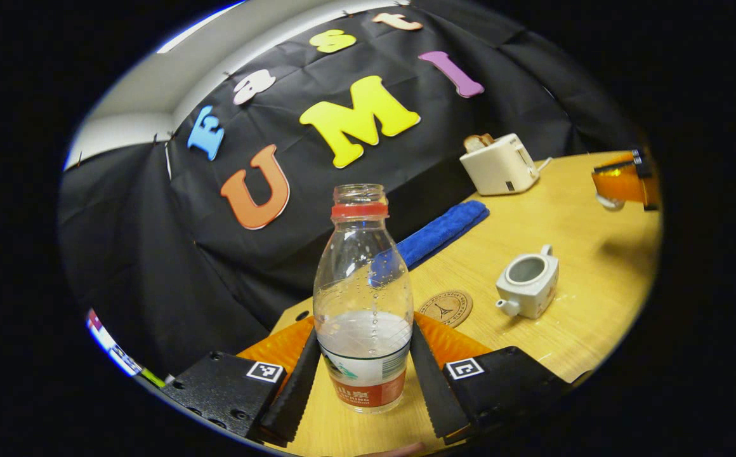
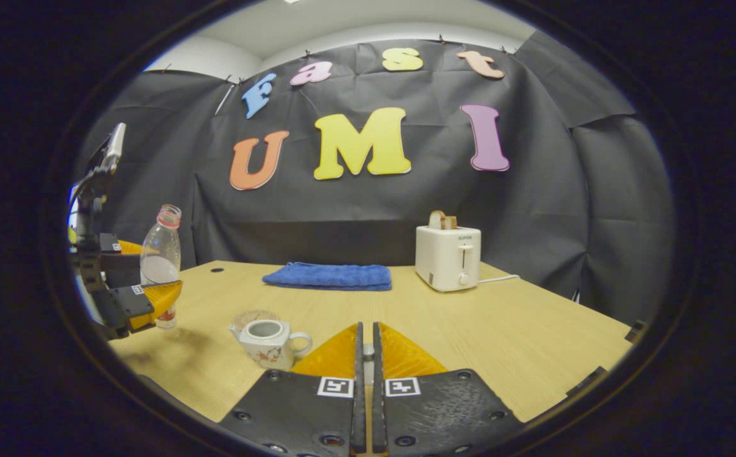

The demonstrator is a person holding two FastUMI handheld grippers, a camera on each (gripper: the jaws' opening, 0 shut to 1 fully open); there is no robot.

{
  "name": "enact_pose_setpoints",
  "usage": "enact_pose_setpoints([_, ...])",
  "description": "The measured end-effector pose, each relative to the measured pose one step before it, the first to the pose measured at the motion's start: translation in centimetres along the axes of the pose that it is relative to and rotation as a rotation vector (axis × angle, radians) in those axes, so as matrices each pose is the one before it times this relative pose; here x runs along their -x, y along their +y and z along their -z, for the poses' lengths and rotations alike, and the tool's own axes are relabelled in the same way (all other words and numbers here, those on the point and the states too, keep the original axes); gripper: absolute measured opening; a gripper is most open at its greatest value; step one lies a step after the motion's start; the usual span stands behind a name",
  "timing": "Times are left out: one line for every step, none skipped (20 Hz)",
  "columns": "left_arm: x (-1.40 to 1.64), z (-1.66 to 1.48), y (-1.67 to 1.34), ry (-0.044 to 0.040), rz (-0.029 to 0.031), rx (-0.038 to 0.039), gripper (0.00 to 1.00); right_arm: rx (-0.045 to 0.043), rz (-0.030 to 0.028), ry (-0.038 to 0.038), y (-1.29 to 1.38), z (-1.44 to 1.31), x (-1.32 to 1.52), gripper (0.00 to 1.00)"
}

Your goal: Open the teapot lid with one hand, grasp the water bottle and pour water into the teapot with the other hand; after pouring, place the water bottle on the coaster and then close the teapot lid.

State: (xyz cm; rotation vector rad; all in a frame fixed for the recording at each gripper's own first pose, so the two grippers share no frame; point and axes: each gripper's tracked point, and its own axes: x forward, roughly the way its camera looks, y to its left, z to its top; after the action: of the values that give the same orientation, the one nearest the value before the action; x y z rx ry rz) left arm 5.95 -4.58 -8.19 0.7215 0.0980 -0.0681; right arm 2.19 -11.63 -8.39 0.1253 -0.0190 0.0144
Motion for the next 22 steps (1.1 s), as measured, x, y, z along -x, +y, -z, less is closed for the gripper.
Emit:
enact_pose_setpoints([-0.097, 0.526, 0.047, 0.01640, -0.00472, -0.03723, 0.77, 0.00267, 0.00680, 0.00297, -0.372, 0.123, 0.104, 0.04])
enact_pose_setpoints([-0.125, 0.350, -0.061, 0.01677, -0.00372, -0.02545, 0.77, 0.00238, 0.00287, 0.00345, -0.239, 0.212, 0.037, 0.04])
enact_pose_setpoints([0.021, 0.297, -0.238, 0.01513, 0.00465, -0.01712, 0.77, 0.00074, -0.00034, 0.00023, -0.110, 0.024, 0.128, 0.04])
enact_pose_setpoints([-0.018, 0.240, -0.355, 0.01395, 0.00846, -0.02474, 0.77, 0.00037, 0.00023, -0.00125, -0.248, 0.010, 0.162, 0.04])
enact_pose_setpoints([-0.146, 0.201, -0.260, 0.01830, 0.00205, -0.03487, 0.78, 0.00102, 0.00116, -0.00202, -0.176, -0.090, 0.108, 0.04])
enact_pose_setpoints([-0.236, 0.193, -0.292, 0.01518, 0.00336, -0.04615, 0.78, -0.00110, 0.00374, -0.00177, -0.226, 0.007, 0.006, 0.03])
enact_pose_setpoints([0.039, 0.357, 0.053, 0.02119, -0.00312, -0.05001, 0.78, -0.00122, 0.00450, 0.00028, -0.241, -0.022, 0.004, 0.03])
enact_pose_setpoints([0.083, 0.504, 0.072, 0.02478, -0.00267, -0.04756, 0.77, -0.00171, 0.00464, 0.00088, -0.175, 0.010, -0.041, 0.04])
enact_pose_setpoints([0.010, 0.259, -0.077, 0.01901, 0.00315, -0.04367, 0.78, 0.00157, 0.00542, 0.00067, -0.167, 0.100, -0.119, 0.04])
enact_pose_setpoints([-0.005, 0.061, -0.108, 0.00183, 0.00470, -0.03733, 0.77, 0.00247, 0.01378, -0.00221, -0.397, 0.100, -0.102, 0.04])
enact_pose_setpoints([-0.021, -0.006, -0.323, 0.00344, 0.00928, -0.03312, 0.78, 0.00617, 0.01823, -0.00333, -0.432, 0.034, -0.052, 0.03])
enact_pose_setpoints([0.034, -0.103, -0.173, -0.00465, 0.00779, -0.03377, 0.78, 0.01455, 0.01174, -0.00253, -0.148, 0.132, -0.037, 0.02])
enact_pose_setpoints([0.167, -0.159, -0.201, -0.00030, 0.00438, -0.03451, 0.77, 0.01376, 0.00903, 0.00050, -0.120, 0.066, -0.028, 0.04])
enact_pose_setpoints([0.024, -0.177, -0.221, 0.00010, 0.00489, -0.03388, 0.77, 0.00571, 0.00494, -0.00302, -0.140, 0.011, -0.056, 0.03])
enact_pose_setpoints([0.061, -0.023, -0.259, 0.00384, 0.00139, -0.02998, 0.77, 0.00084, 0.00089, -0.00243, -0.162, -0.114, 0.051, 0.03])
enact_pose_setpoints([-0.002, -0.061, -0.172, 0.00544, 0.00119, -0.02866, 0.77, 0.00025, 0.00004, -0.00251, -0.060, 0.045, -0.012, 0.04])
enact_pose_setpoints([-0.058, -0.129, -0.188, 0.00313, 0.00407, -0.02683, 0.77, 0.00436, 0.00179, -0.00249, -0.061, -0.032, -0.043, 0.04])
enact_pose_setpoints([-0.129, -0.053, -0.067, 0.00955, 0.00455, -0.02568, 0.77, 0.00337, 0.00580, -0.00798, -0.232, -0.140, 0.056, 0.04])
enact_pose_setpoints([-0.019, -0.181, 0.070, 0.00458, -0.00006, -0.03209, 0.77, 0.00450, 0.00851, -0.01107, -0.319, -0.257, 0.013, 0.03])
enact_pose_setpoints([0.048, -0.227, 0.170, 0.00563, -0.00564, -0.03690, 0.77, 0.00706, 0.00967, -0.00777, -0.342, -0.025, -0.137, 0.04])
enact_pose_setpoints([0.323, -0.250, 0.216, -0.00418, -0.00473, -0.04015, 0.77, 0.00610, 0.00901, -0.00490, -0.296, -0.108, -0.089, 0.04])
enact_pose_setpoints([0.179, -0.273, 0.035, -0.00017, 0.00052, -0.03551, 0.77, 0.00296, 0.00592, -0.00162, -0.332, 0.043, -0.043, 0.03])
